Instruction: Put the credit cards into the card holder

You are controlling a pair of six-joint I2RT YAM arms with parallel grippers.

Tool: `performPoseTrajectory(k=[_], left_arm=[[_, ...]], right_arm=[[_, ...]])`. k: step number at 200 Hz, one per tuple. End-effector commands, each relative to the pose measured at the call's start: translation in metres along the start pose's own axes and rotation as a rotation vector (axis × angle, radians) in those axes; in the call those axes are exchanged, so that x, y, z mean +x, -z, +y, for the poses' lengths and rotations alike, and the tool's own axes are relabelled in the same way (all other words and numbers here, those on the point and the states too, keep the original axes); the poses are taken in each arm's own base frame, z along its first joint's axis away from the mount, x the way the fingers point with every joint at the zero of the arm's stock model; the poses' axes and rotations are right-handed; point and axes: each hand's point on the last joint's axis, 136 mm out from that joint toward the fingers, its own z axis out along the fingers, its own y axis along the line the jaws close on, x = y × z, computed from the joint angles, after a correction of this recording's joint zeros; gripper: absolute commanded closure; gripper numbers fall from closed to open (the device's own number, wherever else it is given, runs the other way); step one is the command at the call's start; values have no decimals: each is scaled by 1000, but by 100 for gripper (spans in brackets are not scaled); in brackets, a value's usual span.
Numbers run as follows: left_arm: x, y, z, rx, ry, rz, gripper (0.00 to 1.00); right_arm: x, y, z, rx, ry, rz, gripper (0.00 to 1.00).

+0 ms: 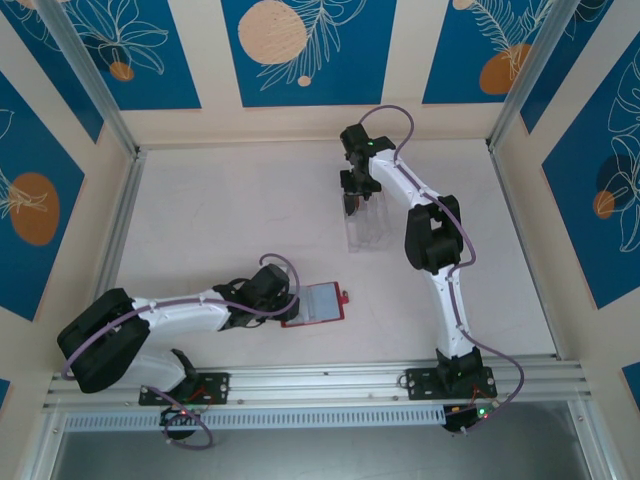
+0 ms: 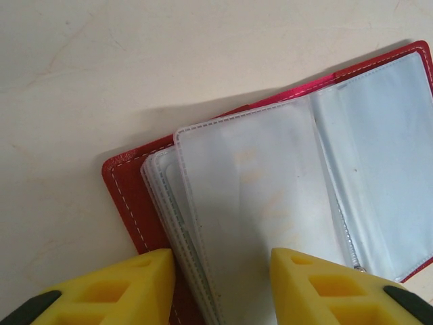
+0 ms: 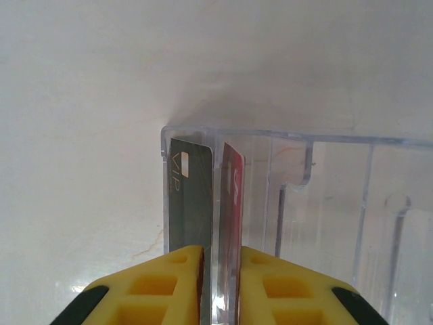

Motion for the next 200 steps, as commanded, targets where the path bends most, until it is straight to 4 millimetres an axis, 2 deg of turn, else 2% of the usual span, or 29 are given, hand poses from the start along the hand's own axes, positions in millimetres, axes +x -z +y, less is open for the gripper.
performPoseTrajectory(k=[1,49,85,153,183,200], left_arm=[[16,-3,12,-36,7,48,58],[16,-3,13,-38,7,47,58],[16,-4,13,-39,7,49,59],[16,-1,10,-21,1,43,59],[15,2,8,-6,-6,37,59],[14,4,7,-1,-11,33,59]], right_arm=[[-3,9,3,-26,7,1,81],[-1,6,3,-28,9,10,89],[-7,17,1,-7,14,-18,100],[-25,72,-14,76,-14,-141,100],[-28,104,-12,93,-10,-207,100],[-23,125,-2,80,4,-245,100]])
